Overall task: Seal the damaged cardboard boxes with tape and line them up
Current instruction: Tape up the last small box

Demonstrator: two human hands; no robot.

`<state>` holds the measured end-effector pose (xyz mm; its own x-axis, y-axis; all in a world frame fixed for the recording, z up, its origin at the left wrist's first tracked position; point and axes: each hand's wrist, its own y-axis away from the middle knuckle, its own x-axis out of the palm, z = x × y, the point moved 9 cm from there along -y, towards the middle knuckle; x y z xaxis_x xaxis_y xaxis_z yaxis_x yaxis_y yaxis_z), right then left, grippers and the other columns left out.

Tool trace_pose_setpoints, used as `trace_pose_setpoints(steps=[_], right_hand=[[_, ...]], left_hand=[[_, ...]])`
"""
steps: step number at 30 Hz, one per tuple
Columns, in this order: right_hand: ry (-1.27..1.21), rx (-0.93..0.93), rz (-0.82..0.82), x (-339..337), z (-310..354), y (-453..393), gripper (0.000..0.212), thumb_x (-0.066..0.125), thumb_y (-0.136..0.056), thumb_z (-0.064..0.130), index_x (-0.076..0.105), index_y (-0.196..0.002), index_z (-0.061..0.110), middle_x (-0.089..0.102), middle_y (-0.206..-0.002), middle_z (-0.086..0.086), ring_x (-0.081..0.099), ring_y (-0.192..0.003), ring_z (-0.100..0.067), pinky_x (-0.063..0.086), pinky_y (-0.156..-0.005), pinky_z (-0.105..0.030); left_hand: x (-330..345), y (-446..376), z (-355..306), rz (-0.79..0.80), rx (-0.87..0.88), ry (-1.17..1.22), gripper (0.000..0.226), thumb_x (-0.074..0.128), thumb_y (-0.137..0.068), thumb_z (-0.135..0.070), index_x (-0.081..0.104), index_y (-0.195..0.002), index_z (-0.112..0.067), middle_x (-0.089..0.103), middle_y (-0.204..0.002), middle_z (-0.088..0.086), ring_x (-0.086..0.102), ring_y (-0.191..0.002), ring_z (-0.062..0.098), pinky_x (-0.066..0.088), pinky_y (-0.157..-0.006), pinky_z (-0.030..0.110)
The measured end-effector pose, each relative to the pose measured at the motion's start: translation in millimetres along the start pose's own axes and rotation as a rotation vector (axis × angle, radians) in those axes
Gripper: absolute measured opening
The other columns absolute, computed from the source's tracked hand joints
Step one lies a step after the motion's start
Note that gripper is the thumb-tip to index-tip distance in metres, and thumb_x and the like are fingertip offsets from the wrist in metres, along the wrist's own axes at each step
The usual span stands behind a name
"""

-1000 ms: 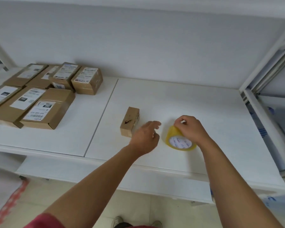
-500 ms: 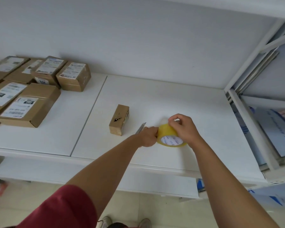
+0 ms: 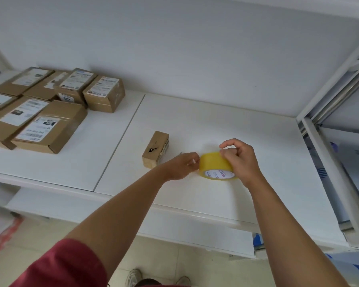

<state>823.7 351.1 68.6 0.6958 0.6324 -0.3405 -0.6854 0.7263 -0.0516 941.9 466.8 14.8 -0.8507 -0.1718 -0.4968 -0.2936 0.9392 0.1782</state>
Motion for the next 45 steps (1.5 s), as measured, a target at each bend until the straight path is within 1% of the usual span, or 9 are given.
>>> trace_pose_setpoints(steps=[3, 8, 14, 18, 21, 26, 29, 37, 45], right_hand=[[-0.156, -0.067, -0.094, -23.4, 20.2, -3.7, 0.009, 0.061, -0.074, 0.025, 0.07, -0.075, 0.026, 0.065, -0.071, 0.015, 0.055, -0.066, -0.006, 0.044, -0.063, -0.018], [-0.114, -0.137, -0.021, -43.3, 39.7, -9.7, 0.011, 0.062, -0.074, 0.027, 0.072, -0.076, 0.03, 0.06, -0.067, 0.0, 0.054, -0.063, -0.007, 0.043, -0.059, -0.013], [-0.025, -0.103, 0.017, -44.5, 18.4, -0.5, 0.016, 0.068, -0.069, 0.044, 0.071, -0.073, 0.029, 0.066, -0.076, -0.015, 0.06, -0.069, -0.011, 0.045, -0.069, -0.021], [0.396, 0.018, 0.115, -47.9, -12.7, -8.5, 0.033, 0.065, -0.063, 0.062, 0.064, -0.072, 0.03, 0.064, -0.065, 0.008, 0.063, -0.065, -0.006, 0.048, -0.062, -0.025], [0.759, 0.041, 0.224, -45.5, -29.6, -14.5, 0.032, 0.064, -0.076, 0.059, 0.06, -0.068, 0.029, 0.058, -0.065, 0.01, 0.058, -0.07, -0.012, 0.043, -0.061, -0.029], [1.13, 0.105, 0.425, -16.0, -27.4, -28.1, 0.024, 0.057, -0.088, 0.05, 0.062, -0.096, 0.028, 0.064, -0.103, 0.001, 0.06, -0.094, -0.02, 0.048, -0.081, -0.035], [1.202, -0.095, 0.43, 29.2, 8.0, -49.3, 0.031, 0.056, -0.091, 0.033, 0.059, -0.121, 0.027, 0.056, -0.123, -0.003, 0.051, -0.115, -0.025, 0.041, -0.088, -0.037], [0.963, -0.267, 0.927, 192.6, -1.6, -25.6, 0.029, 0.066, -0.09, 0.028, 0.065, -0.118, 0.032, 0.06, -0.107, 0.006, 0.056, -0.094, -0.015, 0.044, -0.075, -0.029], [0.925, -0.359, 0.718, 153.8, -9.6, -48.0, 0.005, 0.054, -0.097, 0.028, 0.059, -0.099, 0.028, 0.054, -0.074, 0.012, 0.056, -0.074, -0.019, 0.036, -0.06, -0.031]], left_hand=[[-19.0, 0.9, -22.3, -0.114, 0.028, 0.155, 0.013, 0.054, -0.1, -0.011, 0.055, -0.09, -0.019, 0.052, -0.079, 0.01, 0.048, -0.069, 0.017, 0.038, -0.063, 0.025], [-24.2, -6.1, -42.6, 0.003, -0.047, 0.243, 0.021, 0.063, -0.095, -0.009, 0.062, -0.116, -0.013, 0.062, -0.081, 0.003, 0.058, -0.063, 0.009, 0.049, -0.061, 0.016], [-2.4, -4.2, -22.1, 0.123, -0.191, 0.163, 0.009, 0.068, -0.093, -0.012, 0.067, -0.092, -0.003, 0.063, -0.079, 0.007, 0.063, -0.07, 0.011, 0.058, -0.072, 0.023], [-30.1, -1.7, -16.9, 0.052, -0.202, -0.098, 0.018, 0.069, -0.093, -0.017, 0.064, -0.075, -0.013, 0.061, -0.072, 0.001, 0.062, -0.055, 0.003, 0.05, -0.056, 0.014], [-46.3, 7.3, -16.2, 0.098, -0.236, -0.047, 0.012, 0.068, -0.093, -0.014, 0.068, -0.081, -0.013, 0.062, -0.073, 0.003, 0.063, -0.055, 0.003, 0.052, -0.06, 0.016], [-34.6, 27.1, -1.1, 0.151, -0.317, 0.066, 0.011, 0.062, -0.094, -0.002, 0.067, -0.104, 0.0, 0.063, -0.082, 0.007, 0.063, -0.068, 0.01, 0.057, -0.066, 0.022], [-26.9, 41.9, 18.8, 0.17, -0.362, 0.134, 0.018, 0.062, -0.091, 0.003, 0.066, -0.109, 0.001, 0.067, -0.09, 0.01, 0.065, -0.078, 0.017, 0.059, -0.079, 0.034], [-30.7, 63.4, 46.5, 0.121, -0.36, 0.312, 0.018, 0.064, -0.088, 0.005, 0.068, -0.105, 0.0, 0.067, -0.088, 0.003, 0.065, -0.072, 0.004, 0.053, -0.069, 0.017], [-30.7, 71.6, 59.3, 0.133, -0.377, 0.284, 0.019, 0.06, -0.091, 0.006, 0.067, -0.106, -0.004, 0.068, -0.088, 0.003, 0.065, -0.073, 0.005, 0.053, -0.07, 0.017]])
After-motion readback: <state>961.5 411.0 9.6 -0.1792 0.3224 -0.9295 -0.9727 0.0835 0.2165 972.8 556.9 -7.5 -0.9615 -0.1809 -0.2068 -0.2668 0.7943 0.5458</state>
